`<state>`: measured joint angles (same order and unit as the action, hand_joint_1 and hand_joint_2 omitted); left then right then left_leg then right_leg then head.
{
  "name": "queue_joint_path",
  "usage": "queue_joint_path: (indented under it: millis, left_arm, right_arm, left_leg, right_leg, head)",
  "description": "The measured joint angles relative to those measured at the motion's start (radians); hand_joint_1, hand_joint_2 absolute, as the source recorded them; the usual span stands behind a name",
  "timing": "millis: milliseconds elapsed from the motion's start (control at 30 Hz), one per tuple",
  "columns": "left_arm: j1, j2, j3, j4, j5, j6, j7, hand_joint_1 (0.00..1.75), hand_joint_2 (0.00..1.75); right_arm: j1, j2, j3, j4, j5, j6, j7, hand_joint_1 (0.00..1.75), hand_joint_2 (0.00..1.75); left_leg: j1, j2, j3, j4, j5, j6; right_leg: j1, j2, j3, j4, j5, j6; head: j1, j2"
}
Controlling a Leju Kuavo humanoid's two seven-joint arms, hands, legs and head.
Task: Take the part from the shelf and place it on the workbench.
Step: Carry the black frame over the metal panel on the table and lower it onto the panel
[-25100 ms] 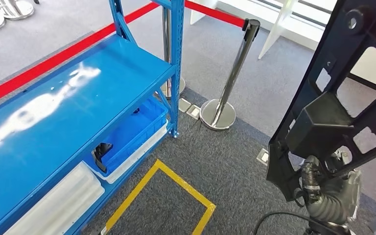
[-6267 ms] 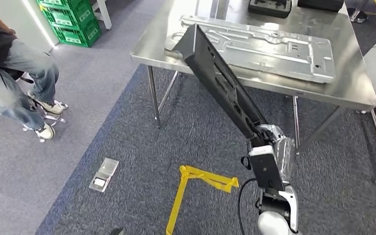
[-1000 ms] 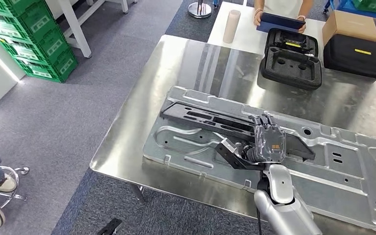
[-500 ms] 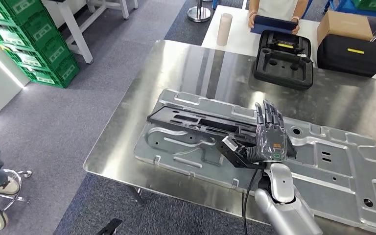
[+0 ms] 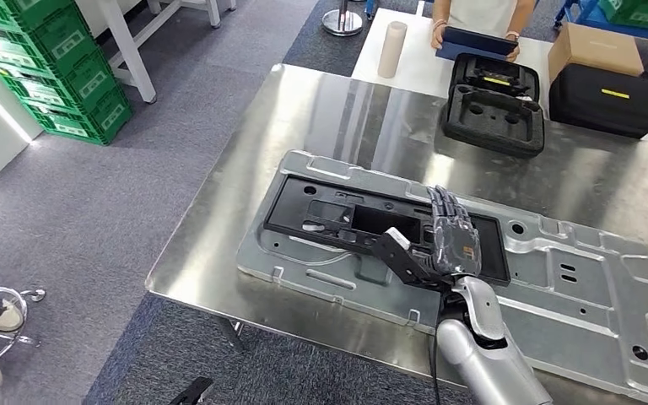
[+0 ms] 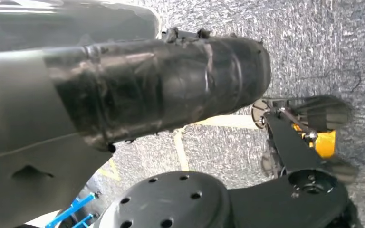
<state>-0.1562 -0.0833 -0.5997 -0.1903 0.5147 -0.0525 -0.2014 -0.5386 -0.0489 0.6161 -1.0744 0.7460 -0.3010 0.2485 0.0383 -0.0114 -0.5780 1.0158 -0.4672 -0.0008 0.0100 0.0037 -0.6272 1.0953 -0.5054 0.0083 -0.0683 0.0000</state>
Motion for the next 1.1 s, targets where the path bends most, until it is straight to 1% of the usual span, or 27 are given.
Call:
queue_joint_path:
  millis: [67,100,133,167,200,233,267,300,367,400,433,467,500,567,600,633,667,733,767,800,833,900,933,967,1000,1067,1100]
  left_arm:
    - [0.001,-0.006,0.0,0.0,0.002,0.0,-0.002,0.0,0.0]
    - [0.001,-0.008,0.0,0.001,0.003,0.0,-0.002,0.0,0.0]
    - [0.002,-0.009,0.0,0.002,0.004,0.0,-0.003,0.0,0.0]
    - [0.002,-0.009,0.0,0.003,0.005,0.001,-0.003,0.0,0.0]
    - [0.002,-0.009,0.0,0.004,0.007,0.001,-0.004,0.0,0.0]
    - [0.002,-0.009,0.0,0.004,0.009,0.001,-0.005,0.0,0.0]
    - [0.002,-0.009,0.0,0.004,0.011,0.0,-0.006,0.0,0.0]
    - [0.003,-0.01,0.0,0.004,0.013,0.0,-0.007,0.0,0.0]
    - [0.004,-0.01,0.0,0.005,0.018,-0.002,-0.008,0.0,0.0]
    - [0.005,-0.01,0.0,0.005,0.02,-0.004,-0.009,0.0,0.0]
    - [0.007,-0.01,0.0,0.006,0.023,-0.006,-0.01,0.0,0.0]
    - [0.008,-0.01,0.0,0.006,0.024,-0.008,-0.012,0.0,0.0]
    - [0.009,-0.009,0.0,0.007,0.026,-0.009,-0.013,0.0,0.0]
    - [0.013,-0.003,0.0,0.008,0.032,-0.01,-0.019,0.0,0.0]
    - [0.016,0.003,0.0,0.009,0.035,-0.01,-0.022,0.0,0.0]
    - [0.018,0.007,0.0,0.009,0.039,-0.01,-0.026,0.0,0.0]
    - [0.02,0.011,0.0,0.009,0.042,-0.01,-0.029,0.0,0.0]
    - [0.023,0.017,0.0,0.009,0.046,-0.008,-0.035,0.0,0.0]
    - [0.022,0.018,0.0,0.009,0.048,-0.008,-0.037,0.0,0.0]
    - [0.022,0.019,0.0,0.009,0.051,-0.007,-0.038,0.0,0.0]
    - [0.021,0.019,0.0,0.009,0.053,-0.007,-0.039,0.0,0.0]
    - [0.025,0.019,0.001,0.009,0.055,-0.007,-0.042,0.0,0.0]
    - [0.027,0.018,0.001,0.009,0.056,-0.007,-0.043,0.0,0.0]
    - [0.028,0.016,0.001,0.009,0.056,-0.007,-0.045,0.0,0.0]
    - [0.029,0.013,0.002,0.01,0.057,-0.006,-0.045,0.0,0.0]
    - [0.029,0.006,0.003,0.01,0.058,-0.003,-0.046,0.0,0.0]
    - [0.029,0.005,0.003,0.011,0.058,-0.001,-0.046,0.0,0.0]
  right_arm:
    - [-0.001,-0.002,0.003,-0.009,-0.022,0.004,0.003,0.0,1.75]
    - [-0.001,-0.003,0.005,-0.012,-0.032,0.004,0.005,0.0,1.75]
    - [0.0,-0.004,0.007,-0.016,-0.042,0.004,0.007,0.0,1.31]
    - [0.0,-0.005,0.009,-0.022,-0.054,0.004,0.008,0.0,0.87]
    - [0.0,-0.007,0.011,-0.029,-0.069,0.003,0.008,0.0,0.44]
    - [-0.001,-0.009,0.013,-0.037,-0.087,0.002,0.005,0.0,0.0]
    - [-0.003,-0.01,0.014,-0.044,-0.108,-0.001,0.0,0.0,0.0]
    - [-0.004,-0.01,0.014,-0.05,-0.131,-0.004,-0.009,0.0,0.0]
    - [-0.003,-0.01,0.016,-0.059,-0.187,-0.01,-0.034,0.0,0.0]
    - [0.0,-0.009,0.016,-0.065,-0.221,-0.012,-0.051,0.0,0.0]
    - [0.003,-0.008,0.016,-0.071,-0.258,-0.014,-0.069,0.0,0.0]
    - [0.007,-0.005,0.016,-0.078,-0.298,-0.016,-0.09,0.0,0.44]
    - [0.012,-0.002,0.016,-0.088,-0.341,-0.018,-0.113,0.0,0.87]
    - [0.025,0.006,0.017,-0.114,-0.433,-0.023,-0.16,0.0,1.75]
    - [0.033,0.009,0.017,-0.131,-0.474,-0.026,-0.181,0.0,1.75]
    - [0.042,0.011,0.017,-0.149,-0.508,-0.029,-0.197,0.0,1.75]
    - [0.049,0.014,0.017,-0.168,-0.531,-0.032,-0.211,0.0,1.75]
    - [0.058,0.022,0.018,-0.212,-0.56,-0.036,-0.225,0.0,1.75]
    - [0.06,0.025,0.018,-0.236,-0.568,-0.036,-0.228,0.0,1.75]
    - [0.062,0.028,0.019,-0.258,-0.574,-0.036,-0.228,0.0,1.75]
    - [0.063,0.03,0.02,-0.277,-0.577,-0.036,-0.228,0.0,1.75]
    - [0.069,0.032,0.023,-0.309,-0.579,-0.035,-0.228,0.0,1.75]
    - [0.072,0.032,0.024,-0.324,-0.58,-0.034,-0.228,0.0,1.75]
    - [0.074,0.032,0.026,-0.339,-0.58,-0.032,-0.228,0.0,1.75]
    - [0.075,0.032,0.027,-0.353,-0.581,-0.031,-0.228,0.0,1.75]
    - [0.077,0.032,0.03,-0.376,-0.581,-0.029,-0.228,0.0,1.75]
    - [0.078,0.032,0.031,-0.385,-0.58,-0.029,-0.229,0.0,1.75]
  left_leg:
    - [0.001,0.0,-0.002,-0.001,0.001,0.002]
    - [0.002,0.0,-0.002,-0.001,0.001,0.002]
    - [0.002,0.0,-0.002,-0.001,0.001,0.002]
    - [0.002,-0.001,-0.002,-0.001,0.001,0.001]
    - [0.002,-0.002,-0.001,-0.001,0.0,0.001]
    - [0.002,-0.002,0.0,-0.003,0.001,0.0]
    - [0.002,-0.003,0.0,-0.005,0.002,-0.004]
    - [0.002,-0.003,-0.001,-0.007,0.004,-0.01]
    - [0.003,-0.002,-0.002,-0.015,0.011,-0.025]
    - [0.004,-0.002,-0.002,-0.017,0.011,-0.032]
    - [0.003,-0.002,-0.003,-0.013,0.004,-0.037]
    - [0.001,-0.001,-0.011,0.006,-0.015,-0.039]
    - [-0.002,-0.001,-0.028,0.048,-0.047,-0.038]
    - [-0.006,0.0,-0.078,0.175,-0.118,-0.034]
    - [-0.008,0.0,-0.097,0.227,-0.139,-0.033]
    - [-0.01,0.001,-0.101,0.248,-0.14,-0.032]
    - [-0.01,0.001,-0.086,0.231,-0.124,-0.031]
    - [-0.011,0.001,-0.015,0.111,-0.074,-0.03]
    - [-0.011,-0.001,0.015,0.056,-0.055,-0.027]
    - [-0.012,-0.002,0.032,0.02,-0.045,-0.022]
    - [-0.013,-0.003,0.035,0.009,-0.044,-0.016]
    - [-0.014,-0.002,0.028,0.011,-0.031,-0.003]
    - [-0.012,0.0,0.023,0.01,-0.024,0.003]
    - [-0.01,0.002,0.016,0.008,-0.016,0.009]
    - [-0.007,0.005,0.006,0.007,-0.007,0.013]
    - [-0.007,0.005,-0.015,0.006,0.009,0.017]
    - [-0.007,0.006,-0.027,0.006,0.018,0.017]
  right_leg:
    - [-0.011,-0.001,-0.061,0.133,-0.056,0.013]
    - [-0.015,-0.002,-0.082,0.176,-0.066,0.017]
    - [-0.018,-0.002,-0.087,0.183,-0.057,0.017]
    - [-0.02,-0.002,-0.073,0.149,-0.029,0.015]
    - [-0.02,-0.002,-0.042,0.081,0.009,0.01]
    - [-0.019,-0.002,-0.007,0.007,0.039,0.004]
    - [-0.017,-0.002,0.023,-0.056,0.059,-0.003]
    - [-0.014,-0.002,0.043,-0.095,0.067,-0.008]
    - [-0.009,0.0,0.052,-0.113,0.067,-0.016]
    - [-0.01,0.001,0.056,-0.122,0.073,-0.02]
    - [-0.012,0.0,0.059,-0.133,0.08,-0.023]
    - [-0.013,-0.002,0.063,-0.145,0.087,-0.026]
    - [-0.014,-0.004,0.066,-0.155,0.093,-0.028]
    - [-0.01,-0.005,0.063,-0.156,0.096,-0.032]
    - [-0.007,-0.006,0.06,-0.153,0.097,-0.032]
    - [-0.005,-0.005,0.056,-0.148,0.097,-0.033]
    - [-0.004,-0.005,0.051,-0.142,0.097,-0.034]
    - [-0.004,-0.002,0.036,-0.122,0.096,-0.032]
    - [-0.002,0.0,0.027,-0.109,0.095,-0.029]
    - [-0.001,0.002,0.019,-0.098,0.094,-0.026]
    - [0.001,0.003,0.014,-0.091,0.096,-0.022]
    - [0.001,0.004,0.008,-0.09,0.101,-0.015]
    - [0.0,0.003,0.004,-0.084,0.093,-0.01]
    - [-0.001,0.003,-0.005,-0.063,0.071,-0.004]
    - [-0.004,0.001,-0.02,-0.021,0.033,0.003]
    - [-0.011,-0.001,-0.06,0.109,-0.059,0.014]
    - [-0.013,-0.001,-0.072,0.167,-0.088,0.017]
  head:
    - [0.002,0.0]
    - [0.002,0.0]
    - [0.002,0.0]
    - [0.002,0.0]
    - [0.002,0.0]
    - [0.002,0.0]
    - [0.002,0.0]
    - [0.002,0.0]
    - [0.002,0.0]
    - [0.001,0.0]
    - [0.0,0.0]
    - [-0.001,0.0]
    - [-0.003,0.0]
    - [-0.006,0.0]
    - [-0.007,0.0]
    - [-0.007,0.0]
    - [-0.007,0.0]
    - [-0.008,0.0]
    - [-0.008,0.0]
    - [-0.007,0.0]
    - [-0.007,0.0]
    - [-0.006,0.0]
    - [-0.005,0.0]
    - [-0.003,0.0]
    - [-0.001,0.0]
    - [0.002,0.0]
    - [0.002,0.0]
